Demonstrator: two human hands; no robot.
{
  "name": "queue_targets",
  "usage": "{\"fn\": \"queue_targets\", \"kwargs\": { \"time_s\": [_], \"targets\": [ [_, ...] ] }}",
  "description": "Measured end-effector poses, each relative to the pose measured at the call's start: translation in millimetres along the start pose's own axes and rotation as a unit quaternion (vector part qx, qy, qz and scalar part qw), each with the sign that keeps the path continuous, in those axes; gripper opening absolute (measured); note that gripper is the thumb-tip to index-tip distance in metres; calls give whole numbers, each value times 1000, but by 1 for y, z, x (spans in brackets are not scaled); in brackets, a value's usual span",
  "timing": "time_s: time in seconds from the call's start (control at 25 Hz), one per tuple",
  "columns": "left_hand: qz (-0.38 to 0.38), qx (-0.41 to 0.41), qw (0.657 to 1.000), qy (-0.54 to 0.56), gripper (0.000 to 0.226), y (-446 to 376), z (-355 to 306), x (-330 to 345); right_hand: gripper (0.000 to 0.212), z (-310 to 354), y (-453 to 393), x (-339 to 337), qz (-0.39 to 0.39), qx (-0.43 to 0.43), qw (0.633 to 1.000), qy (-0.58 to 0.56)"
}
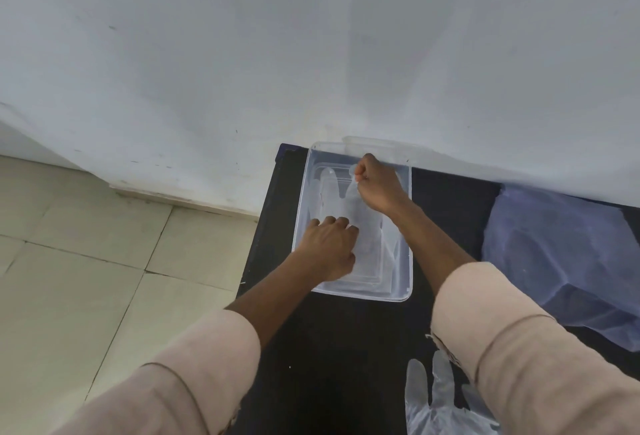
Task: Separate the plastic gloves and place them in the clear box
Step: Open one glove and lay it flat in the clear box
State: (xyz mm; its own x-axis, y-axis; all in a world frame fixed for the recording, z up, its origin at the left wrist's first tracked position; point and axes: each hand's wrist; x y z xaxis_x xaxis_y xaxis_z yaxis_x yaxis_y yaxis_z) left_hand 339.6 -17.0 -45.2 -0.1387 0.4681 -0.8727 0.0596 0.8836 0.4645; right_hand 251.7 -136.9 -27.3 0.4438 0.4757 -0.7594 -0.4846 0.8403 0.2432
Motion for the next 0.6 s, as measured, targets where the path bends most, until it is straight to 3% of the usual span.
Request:
{"fn": "queue_targets", "kwargs": {
  "time_s": [0.16,0.36,0.48,0.6],
  "targets": [
    [38,-15,999,-4,47,0,6,6,32,-9,-20,7,73,21,996,-46],
    [15,-17,999,44,48,2,9,0,41,-15,-4,-9,27,30,988,-152],
    [-29,-27,980,195,43,7,8,-14,29,-10,17,-34,-39,18,977,-209],
    [-88,-56,903,417,31,15,3,-37,22,-4,43,-63,-90,5,964,-251]
  ]
}}
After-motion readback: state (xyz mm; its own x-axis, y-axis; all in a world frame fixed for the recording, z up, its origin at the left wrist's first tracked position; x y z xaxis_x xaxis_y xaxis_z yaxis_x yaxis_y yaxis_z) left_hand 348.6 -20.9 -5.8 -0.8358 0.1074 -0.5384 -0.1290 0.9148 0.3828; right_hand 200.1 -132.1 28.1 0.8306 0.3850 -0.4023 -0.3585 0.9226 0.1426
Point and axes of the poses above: each hand's wrist, its own y-axis away from the middle knuckle, its own x-axis out of the palm, z = x × y, and after that the axes turned 6 degrees about -x, right-handed
